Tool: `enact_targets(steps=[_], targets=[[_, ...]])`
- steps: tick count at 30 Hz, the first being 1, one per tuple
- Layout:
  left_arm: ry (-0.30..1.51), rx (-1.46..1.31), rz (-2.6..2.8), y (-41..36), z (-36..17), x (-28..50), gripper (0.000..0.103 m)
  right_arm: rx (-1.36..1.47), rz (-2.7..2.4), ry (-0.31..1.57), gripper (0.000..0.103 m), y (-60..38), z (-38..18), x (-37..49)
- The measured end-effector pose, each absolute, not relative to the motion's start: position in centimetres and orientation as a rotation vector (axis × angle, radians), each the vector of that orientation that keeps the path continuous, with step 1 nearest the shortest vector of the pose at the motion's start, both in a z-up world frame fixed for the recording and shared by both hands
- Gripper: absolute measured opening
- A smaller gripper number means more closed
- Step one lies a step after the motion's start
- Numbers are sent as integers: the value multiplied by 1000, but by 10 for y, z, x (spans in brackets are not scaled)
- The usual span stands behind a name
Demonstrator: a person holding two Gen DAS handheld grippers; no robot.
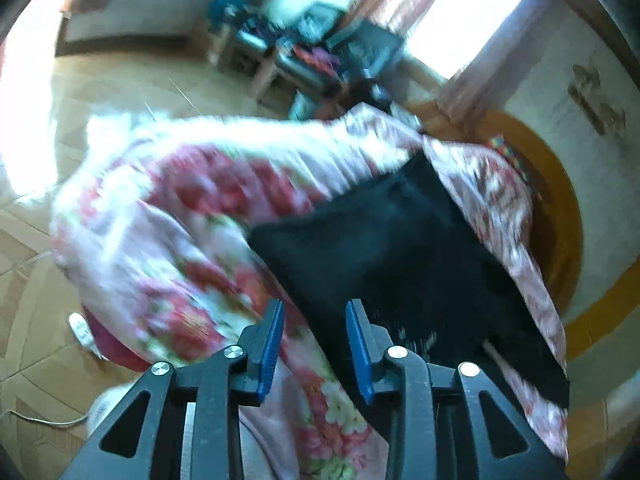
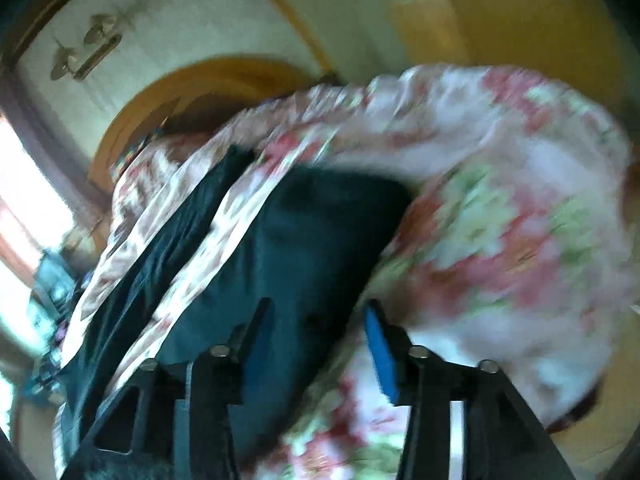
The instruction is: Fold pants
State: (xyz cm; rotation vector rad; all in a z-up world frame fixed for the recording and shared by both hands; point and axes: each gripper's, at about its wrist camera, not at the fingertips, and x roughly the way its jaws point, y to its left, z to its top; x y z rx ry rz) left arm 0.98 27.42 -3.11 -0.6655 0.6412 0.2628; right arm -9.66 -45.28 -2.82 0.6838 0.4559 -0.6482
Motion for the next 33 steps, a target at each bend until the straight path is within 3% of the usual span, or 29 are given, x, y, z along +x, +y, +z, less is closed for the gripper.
enact_targets(steps=[5,7,17,33], targets=[[592,-614,251,268,-13,11,40,493,-665,370,59,-430,1,-100],[632,-573,197,256,-10,26,41,429,-581,394,67,-413,7,-87],[788,-407,-4,174,-24,83,41,190,-115,666,67,-308,-28,-3],[904,-254,-85,130,-60,111,41,75,43,684,67,-230,-27,101]])
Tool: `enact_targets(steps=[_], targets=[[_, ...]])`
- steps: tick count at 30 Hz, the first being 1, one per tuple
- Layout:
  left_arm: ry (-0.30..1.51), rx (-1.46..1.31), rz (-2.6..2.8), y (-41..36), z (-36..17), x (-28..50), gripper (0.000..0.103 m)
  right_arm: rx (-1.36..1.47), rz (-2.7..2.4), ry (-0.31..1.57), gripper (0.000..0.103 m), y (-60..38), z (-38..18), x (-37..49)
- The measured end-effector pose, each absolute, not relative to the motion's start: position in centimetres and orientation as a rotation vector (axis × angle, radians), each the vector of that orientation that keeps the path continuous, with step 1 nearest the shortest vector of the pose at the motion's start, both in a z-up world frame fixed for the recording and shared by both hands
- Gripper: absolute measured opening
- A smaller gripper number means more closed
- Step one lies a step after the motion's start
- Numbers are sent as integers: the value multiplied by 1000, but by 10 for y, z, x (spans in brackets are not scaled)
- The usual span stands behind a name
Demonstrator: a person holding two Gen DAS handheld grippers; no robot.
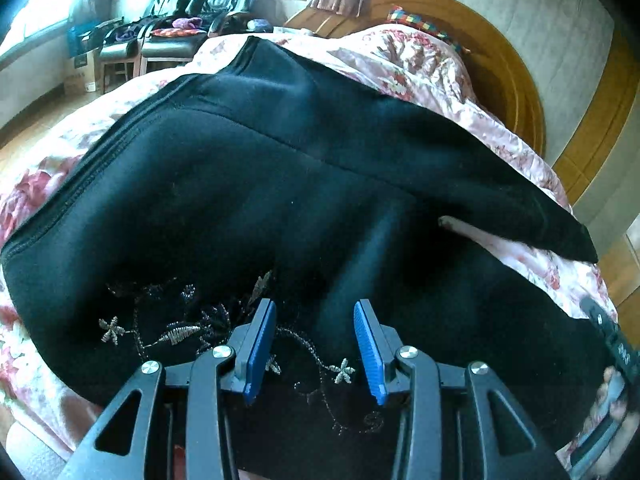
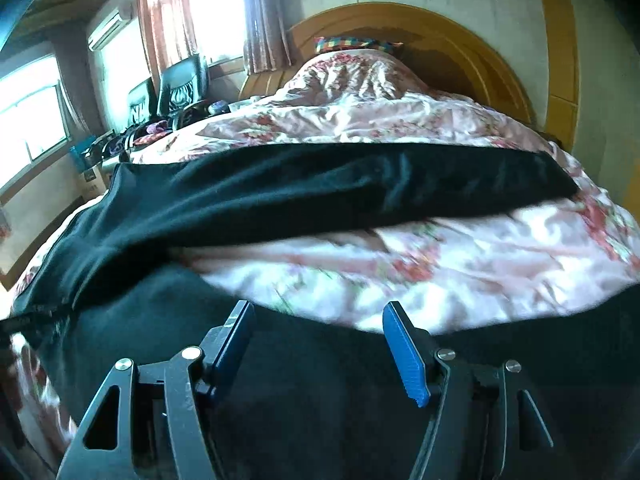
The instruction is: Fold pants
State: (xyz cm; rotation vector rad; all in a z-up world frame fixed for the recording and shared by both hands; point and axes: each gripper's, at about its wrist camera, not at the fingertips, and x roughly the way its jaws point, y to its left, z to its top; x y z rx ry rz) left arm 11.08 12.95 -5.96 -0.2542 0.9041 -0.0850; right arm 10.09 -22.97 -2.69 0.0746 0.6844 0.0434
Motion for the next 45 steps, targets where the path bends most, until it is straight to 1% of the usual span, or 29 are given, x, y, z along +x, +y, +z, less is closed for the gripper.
enact_targets(steps=[5,9,15,18,21,23,24,25,30,33,39,40,41,42,43,44,45], targets=[[918,-339,-166,135,-53,117,41,14,56,694,67,-210,-32,133],[874,-328,-155,139,-32,133,41,42,71,722,68,-202,-39,154],[815,-300,-96,151,2,195,41,72,53,802,68,-198,-70,180],[781,-249,-42,158,18,233,41,103,54,816,68,-202,-81,180],[761,-210,7,170,27,271,42,118,66,815,70,-204,-86,181],[774,-236,14,181,28,299,47,129,73,817,71,-205,-89,181],[776,-237,17,187,28,315,57,134,76,818,72,-205,-91,181],[775,-232,26,192,27,326,61,139,80,820,73,-205,-92,181],[778,-262,78,217,23,385,61,143,84,820,75,-205,-96,182],[818,-272,94,225,17,413,61,150,89,817,76,-205,-98,182],[807,-373,91,236,8,438,60,162,93,802,76,-207,-101,180],[812,-386,82,236,7,441,58,161,92,802,76,-207,-101,180],[820,-384,83,236,7,444,54,159,90,802,76,-207,-102,180],[828,-379,92,234,6,446,37,158,89,801,76,-207,-102,180],[834,-372,102,232,5,447,24,157,88,799,76,-207,-102,179],[843,-364,110,231,5,448,24,155,87,799,76,-207,-102,179],[845,-359,111,229,4,447,20,153,86,799,76,-207,-102,179]])
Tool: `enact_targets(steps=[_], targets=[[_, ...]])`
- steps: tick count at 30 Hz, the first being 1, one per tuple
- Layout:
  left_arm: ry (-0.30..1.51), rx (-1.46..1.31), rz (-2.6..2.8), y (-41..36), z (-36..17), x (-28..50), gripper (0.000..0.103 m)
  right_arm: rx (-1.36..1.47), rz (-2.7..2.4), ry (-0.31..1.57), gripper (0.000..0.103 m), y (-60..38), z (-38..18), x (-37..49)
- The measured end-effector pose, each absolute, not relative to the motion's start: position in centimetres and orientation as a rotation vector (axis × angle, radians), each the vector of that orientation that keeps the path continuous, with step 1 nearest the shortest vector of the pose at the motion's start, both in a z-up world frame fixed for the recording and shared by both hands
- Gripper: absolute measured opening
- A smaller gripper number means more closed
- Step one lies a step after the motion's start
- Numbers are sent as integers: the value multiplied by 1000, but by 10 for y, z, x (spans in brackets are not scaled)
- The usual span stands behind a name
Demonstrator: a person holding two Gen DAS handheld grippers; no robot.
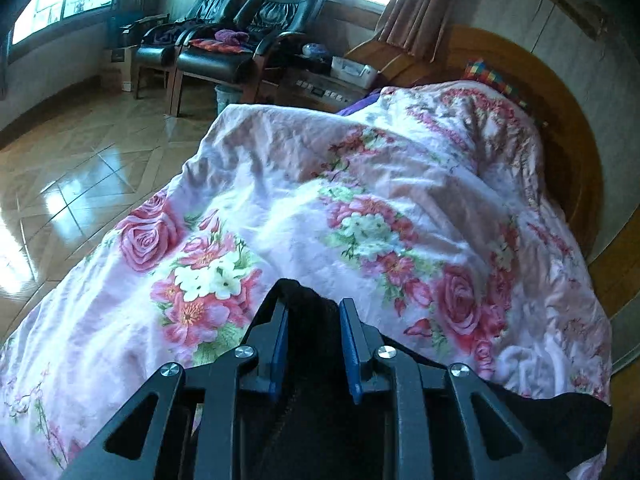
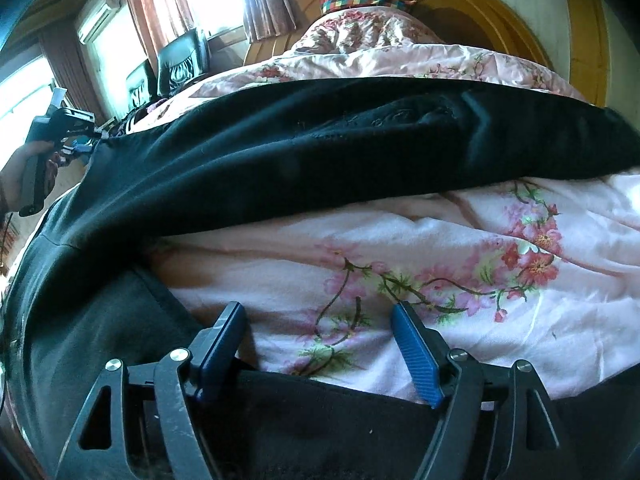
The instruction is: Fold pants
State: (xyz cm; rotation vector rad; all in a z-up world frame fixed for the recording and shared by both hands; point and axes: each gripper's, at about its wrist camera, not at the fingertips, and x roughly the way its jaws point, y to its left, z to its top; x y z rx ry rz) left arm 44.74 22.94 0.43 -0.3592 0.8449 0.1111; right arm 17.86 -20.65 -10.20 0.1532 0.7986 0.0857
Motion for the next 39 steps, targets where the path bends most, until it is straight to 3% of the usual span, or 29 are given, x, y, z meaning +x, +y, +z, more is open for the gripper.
enact_targets(steps=[3,16,32,39], targets=[[825,-312,133,223,6,440,12,147,82,797,76,-206,-102,179],[735,-191,82,194,20,357,10,146,80,797,76,-205,-103,180],[685,-379,51,216,20,266,10,121,61,812,76,-202,-102,185],[629,-578,-10,234,-5,190,10,52,16,867,81,-190,-100,189]])
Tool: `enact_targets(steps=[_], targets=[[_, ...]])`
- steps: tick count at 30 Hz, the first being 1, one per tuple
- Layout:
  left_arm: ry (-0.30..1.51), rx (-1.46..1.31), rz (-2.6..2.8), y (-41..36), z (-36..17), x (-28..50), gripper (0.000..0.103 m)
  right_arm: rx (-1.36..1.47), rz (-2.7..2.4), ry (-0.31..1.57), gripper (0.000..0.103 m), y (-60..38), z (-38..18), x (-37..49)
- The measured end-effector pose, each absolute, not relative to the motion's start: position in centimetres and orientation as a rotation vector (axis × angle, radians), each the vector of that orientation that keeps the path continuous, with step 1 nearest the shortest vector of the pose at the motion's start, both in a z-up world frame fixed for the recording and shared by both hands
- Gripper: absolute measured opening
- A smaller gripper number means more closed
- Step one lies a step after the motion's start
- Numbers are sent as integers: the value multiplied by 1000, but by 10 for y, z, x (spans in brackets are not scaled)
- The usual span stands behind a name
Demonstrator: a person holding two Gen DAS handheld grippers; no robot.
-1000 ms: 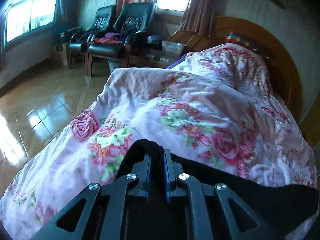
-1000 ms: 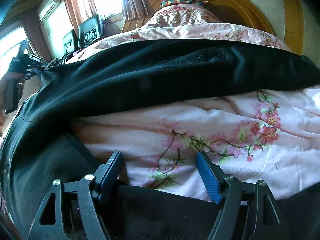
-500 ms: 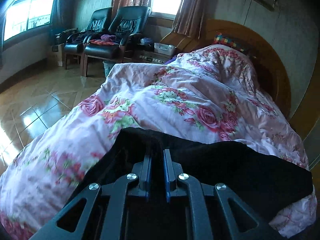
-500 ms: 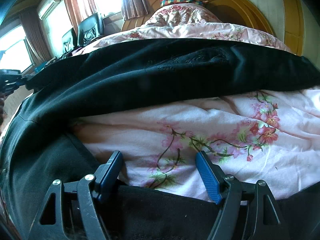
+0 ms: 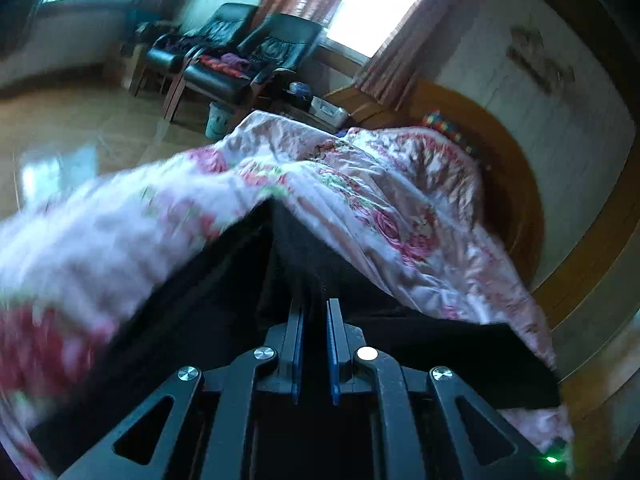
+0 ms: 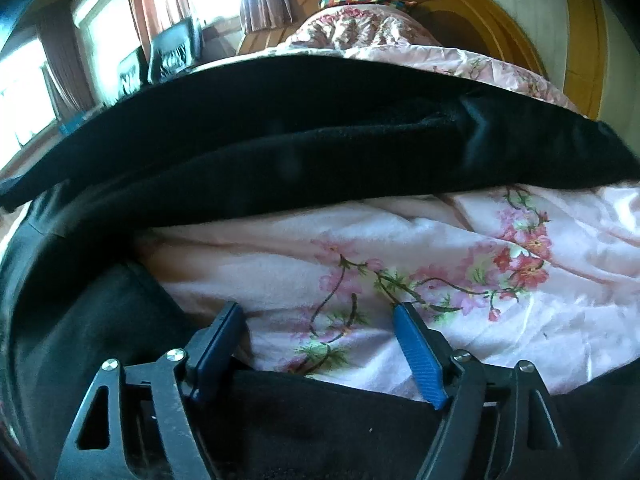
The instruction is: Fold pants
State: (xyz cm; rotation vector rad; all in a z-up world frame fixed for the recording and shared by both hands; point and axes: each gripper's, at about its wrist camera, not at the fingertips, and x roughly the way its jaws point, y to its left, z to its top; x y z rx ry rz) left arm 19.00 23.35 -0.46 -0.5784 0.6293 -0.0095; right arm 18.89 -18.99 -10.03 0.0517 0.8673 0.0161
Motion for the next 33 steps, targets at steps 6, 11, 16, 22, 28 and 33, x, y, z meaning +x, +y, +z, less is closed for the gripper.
enact_targets(steps=[6,11,16,22,28,33], targets=[[608,-692,-66,237,-39,158,10,56,35,945,81,-193,-71,207],[612,-632,-108,229,-45,154,10,175,75,888,81,-204,-20,230],[619,-687,-109,236,-52,156,10,295,44,903,82,-205,7,274],[633,-732,-107,241,-59,157,10,587,-35,975,82,-214,2,322],[636,-755,-113,244,-60,157,10,608,-139,1016,81,-211,-6,354],[639,-773,-117,248,-61,158,10,561,-150,1048,53,-217,-23,360]])
